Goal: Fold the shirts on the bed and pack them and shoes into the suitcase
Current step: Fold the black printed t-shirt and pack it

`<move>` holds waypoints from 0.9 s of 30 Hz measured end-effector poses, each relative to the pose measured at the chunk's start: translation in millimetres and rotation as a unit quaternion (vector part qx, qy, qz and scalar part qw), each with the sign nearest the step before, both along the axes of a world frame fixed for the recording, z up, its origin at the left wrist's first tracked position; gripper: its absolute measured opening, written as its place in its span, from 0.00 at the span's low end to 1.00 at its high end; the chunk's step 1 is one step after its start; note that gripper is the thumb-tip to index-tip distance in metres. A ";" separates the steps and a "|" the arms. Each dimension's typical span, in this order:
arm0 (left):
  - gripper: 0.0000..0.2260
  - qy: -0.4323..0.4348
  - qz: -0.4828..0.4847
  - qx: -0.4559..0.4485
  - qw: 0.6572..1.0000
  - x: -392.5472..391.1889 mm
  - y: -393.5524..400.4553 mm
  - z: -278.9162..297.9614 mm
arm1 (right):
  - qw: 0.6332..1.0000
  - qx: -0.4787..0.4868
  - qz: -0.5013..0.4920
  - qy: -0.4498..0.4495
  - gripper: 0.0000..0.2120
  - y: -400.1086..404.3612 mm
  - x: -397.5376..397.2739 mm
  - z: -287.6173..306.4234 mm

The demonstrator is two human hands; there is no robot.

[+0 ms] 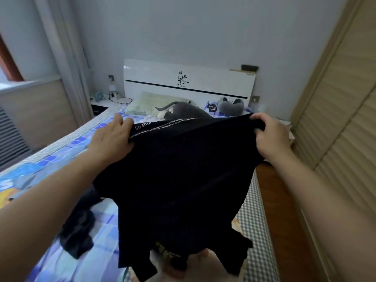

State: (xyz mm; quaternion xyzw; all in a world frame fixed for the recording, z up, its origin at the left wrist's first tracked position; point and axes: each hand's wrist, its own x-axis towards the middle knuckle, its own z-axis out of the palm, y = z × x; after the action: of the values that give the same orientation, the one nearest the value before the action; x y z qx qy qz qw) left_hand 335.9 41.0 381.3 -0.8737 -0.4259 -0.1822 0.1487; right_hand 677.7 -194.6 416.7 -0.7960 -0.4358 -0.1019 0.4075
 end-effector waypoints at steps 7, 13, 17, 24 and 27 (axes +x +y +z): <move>0.07 -0.143 0.099 -0.104 0.979 -26.8 0.8 -43.0 | 0.986 -0.093 -0.140 0.022 0.20 -35.5 43.8 -65.5; 0.12 -0.314 0.205 -0.383 0.844 -66.1 -55.0 -161.4 | 0.935 -0.239 -0.237 0.111 0.11 -98.5 35.7 -192.7; 0.11 -0.608 0.337 -0.449 0.561 -81.1 -134.2 -258.5 | 0.866 -0.354 -0.281 0.213 0.06 -154.9 -6.1 -283.3; 0.12 -0.630 0.365 -0.478 0.492 -91.3 -197.9 -286.2 | 0.777 -0.490 -0.263 0.294 0.07 -184.9 -43.4 -326.8; 0.08 -0.476 0.282 -0.522 0.649 -76.4 -203.6 -255.7 | 0.752 -0.537 -0.232 0.303 0.07 -181.1 -50.0 -328.3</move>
State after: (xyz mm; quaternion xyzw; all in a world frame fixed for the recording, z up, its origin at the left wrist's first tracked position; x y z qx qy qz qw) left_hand 259.5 -162.6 125.5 -0.4380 -0.6890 -0.2700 -0.5104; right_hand 627.7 -375.6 88.5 -0.9495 -0.0741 0.3046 -0.0126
